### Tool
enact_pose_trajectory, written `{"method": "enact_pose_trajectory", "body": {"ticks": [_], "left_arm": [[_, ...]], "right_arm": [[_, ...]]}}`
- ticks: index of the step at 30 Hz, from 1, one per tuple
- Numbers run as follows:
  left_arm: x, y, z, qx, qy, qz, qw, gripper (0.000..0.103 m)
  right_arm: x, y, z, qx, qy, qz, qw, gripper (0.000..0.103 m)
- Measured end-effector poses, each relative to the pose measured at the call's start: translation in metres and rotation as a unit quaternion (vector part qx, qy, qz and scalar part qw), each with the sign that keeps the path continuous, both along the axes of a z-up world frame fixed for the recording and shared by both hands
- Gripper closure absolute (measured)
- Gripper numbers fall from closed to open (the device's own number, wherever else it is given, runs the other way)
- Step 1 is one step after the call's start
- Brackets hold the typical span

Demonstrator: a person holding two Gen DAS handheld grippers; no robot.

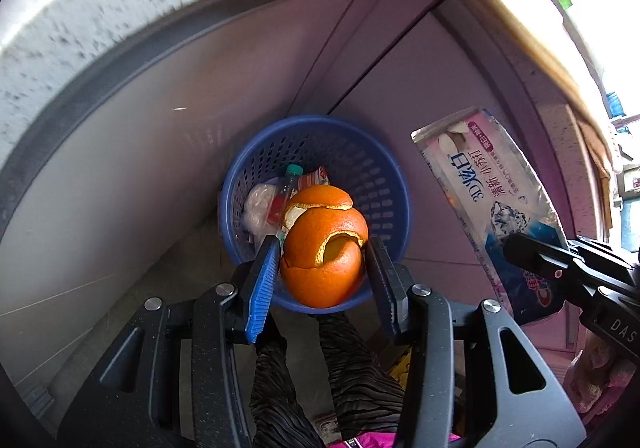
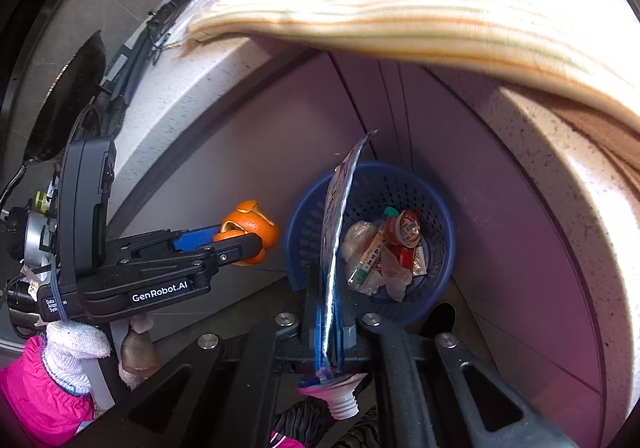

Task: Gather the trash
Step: 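Carry the orange peel and toothpaste tube down over the blue basket, then open both tools to drop the orange peel and toothpaste tube into the basket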

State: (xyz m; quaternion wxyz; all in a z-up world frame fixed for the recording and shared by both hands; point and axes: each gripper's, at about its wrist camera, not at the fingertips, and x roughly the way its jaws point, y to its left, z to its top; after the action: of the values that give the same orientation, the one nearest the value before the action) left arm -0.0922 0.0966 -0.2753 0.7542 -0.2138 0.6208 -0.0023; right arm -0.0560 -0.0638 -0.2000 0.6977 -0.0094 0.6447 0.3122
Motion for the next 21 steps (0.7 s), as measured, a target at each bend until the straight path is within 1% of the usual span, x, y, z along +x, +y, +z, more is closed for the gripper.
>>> {"method": "enact_pose_trajectory", "body": {"ticks": [16,21], "left_arm": [[0.009,-0.009,-0.043,0.015,0.032,-0.005,0.9994,0.058],[0.012,-0.010,-0.047,0.022,0.037,-0.004,0.9991,0.058]], "right_arm": [[0.012,0.016,-0.048,-0.037,0.012,0.002,0.999,0.101],[0.017,0.018,-0.057,-0.043,0.013,0.002,0.999,0.100]]}}
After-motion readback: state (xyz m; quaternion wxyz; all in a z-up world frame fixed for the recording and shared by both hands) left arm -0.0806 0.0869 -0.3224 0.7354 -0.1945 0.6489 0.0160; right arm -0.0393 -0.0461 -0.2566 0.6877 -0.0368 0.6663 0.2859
